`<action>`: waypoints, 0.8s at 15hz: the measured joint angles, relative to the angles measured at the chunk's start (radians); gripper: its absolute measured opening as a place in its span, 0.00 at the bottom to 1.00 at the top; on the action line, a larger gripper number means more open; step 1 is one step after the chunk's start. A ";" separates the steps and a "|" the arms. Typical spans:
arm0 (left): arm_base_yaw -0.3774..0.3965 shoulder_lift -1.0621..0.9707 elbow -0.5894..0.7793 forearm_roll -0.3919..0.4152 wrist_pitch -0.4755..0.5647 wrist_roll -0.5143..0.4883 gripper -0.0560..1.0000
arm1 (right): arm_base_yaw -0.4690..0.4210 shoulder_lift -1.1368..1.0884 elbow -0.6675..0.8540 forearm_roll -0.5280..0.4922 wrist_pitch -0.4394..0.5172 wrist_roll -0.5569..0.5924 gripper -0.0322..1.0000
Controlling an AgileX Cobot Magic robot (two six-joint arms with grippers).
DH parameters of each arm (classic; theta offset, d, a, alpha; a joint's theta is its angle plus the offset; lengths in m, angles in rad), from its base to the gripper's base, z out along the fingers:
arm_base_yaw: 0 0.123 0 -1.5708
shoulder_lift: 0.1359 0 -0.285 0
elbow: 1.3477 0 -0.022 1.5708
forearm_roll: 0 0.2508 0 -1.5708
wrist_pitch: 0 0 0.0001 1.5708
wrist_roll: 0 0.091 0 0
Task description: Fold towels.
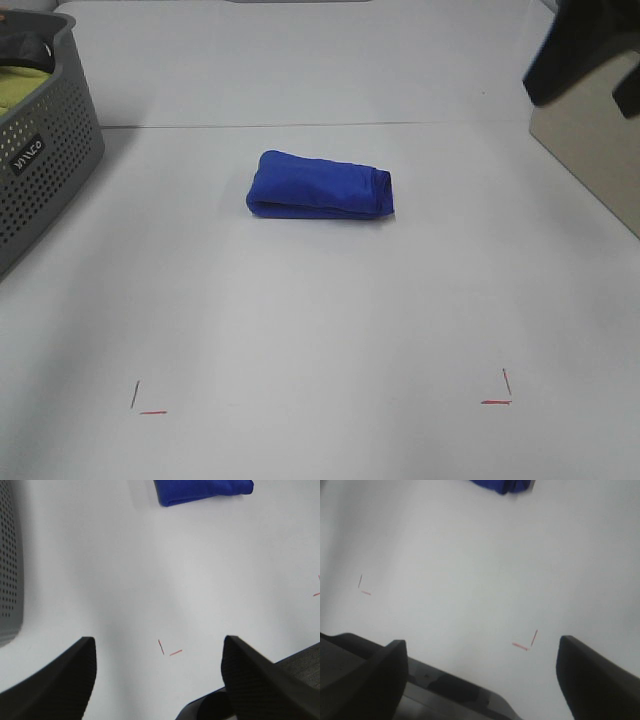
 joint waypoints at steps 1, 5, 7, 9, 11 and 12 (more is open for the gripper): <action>0.000 -0.092 0.089 0.001 -0.002 0.000 0.69 | 0.000 -0.076 0.102 -0.006 0.000 0.000 0.78; 0.000 -0.439 0.377 0.003 0.007 0.021 0.69 | 0.000 -0.398 0.469 -0.029 -0.005 0.000 0.78; 0.000 -0.627 0.504 0.003 0.017 0.023 0.69 | 0.000 -0.569 0.605 -0.045 -0.006 -0.016 0.78; 0.000 -0.764 0.581 0.003 0.020 0.023 0.69 | 0.000 -0.700 0.681 -0.064 -0.009 -0.043 0.78; 0.000 -0.896 0.661 0.003 0.021 0.028 0.69 | 0.000 -0.868 0.737 -0.088 -0.030 -0.063 0.78; 0.000 -0.948 0.694 0.003 0.017 0.053 0.69 | 0.000 -0.946 0.748 -0.096 -0.041 -0.063 0.78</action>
